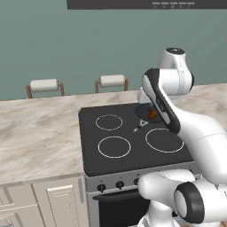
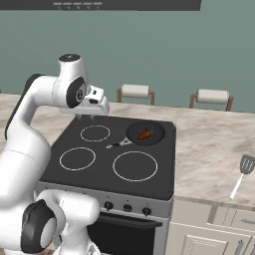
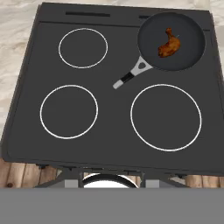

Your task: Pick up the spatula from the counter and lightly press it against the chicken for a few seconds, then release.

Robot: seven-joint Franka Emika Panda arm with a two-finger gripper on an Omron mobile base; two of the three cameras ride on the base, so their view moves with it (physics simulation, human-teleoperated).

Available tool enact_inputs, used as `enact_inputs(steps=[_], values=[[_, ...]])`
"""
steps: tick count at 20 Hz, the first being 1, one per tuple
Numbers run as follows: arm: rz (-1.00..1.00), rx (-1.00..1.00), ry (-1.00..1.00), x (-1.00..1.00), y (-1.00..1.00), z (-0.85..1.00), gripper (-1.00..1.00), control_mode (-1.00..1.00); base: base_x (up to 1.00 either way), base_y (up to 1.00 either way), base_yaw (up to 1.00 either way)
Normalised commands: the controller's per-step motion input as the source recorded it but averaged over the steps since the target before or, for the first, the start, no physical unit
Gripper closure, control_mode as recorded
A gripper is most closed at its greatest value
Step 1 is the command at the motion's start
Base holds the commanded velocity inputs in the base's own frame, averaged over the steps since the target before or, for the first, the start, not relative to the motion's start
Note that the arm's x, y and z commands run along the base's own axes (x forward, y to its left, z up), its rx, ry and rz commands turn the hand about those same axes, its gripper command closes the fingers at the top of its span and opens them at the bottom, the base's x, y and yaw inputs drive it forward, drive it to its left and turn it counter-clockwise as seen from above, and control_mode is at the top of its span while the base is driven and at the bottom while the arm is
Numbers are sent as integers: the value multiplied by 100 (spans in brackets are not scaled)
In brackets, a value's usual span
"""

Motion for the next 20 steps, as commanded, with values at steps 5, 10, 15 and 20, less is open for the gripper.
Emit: enact_inputs(steps=[5, 10, 15, 20], values=[[0, 0, 0, -8, 4, 0, -100, -100, 0, 0, 0], [0, 4, -5, -30, -15, -7, -100, -100, 0, 0, 0], [0, 6, 0, -26, -29, -19, -100, -100, 0, 0, 0], [0, 1, 0, -13, -27, -7, -100, -100, 0, 0, 0]])
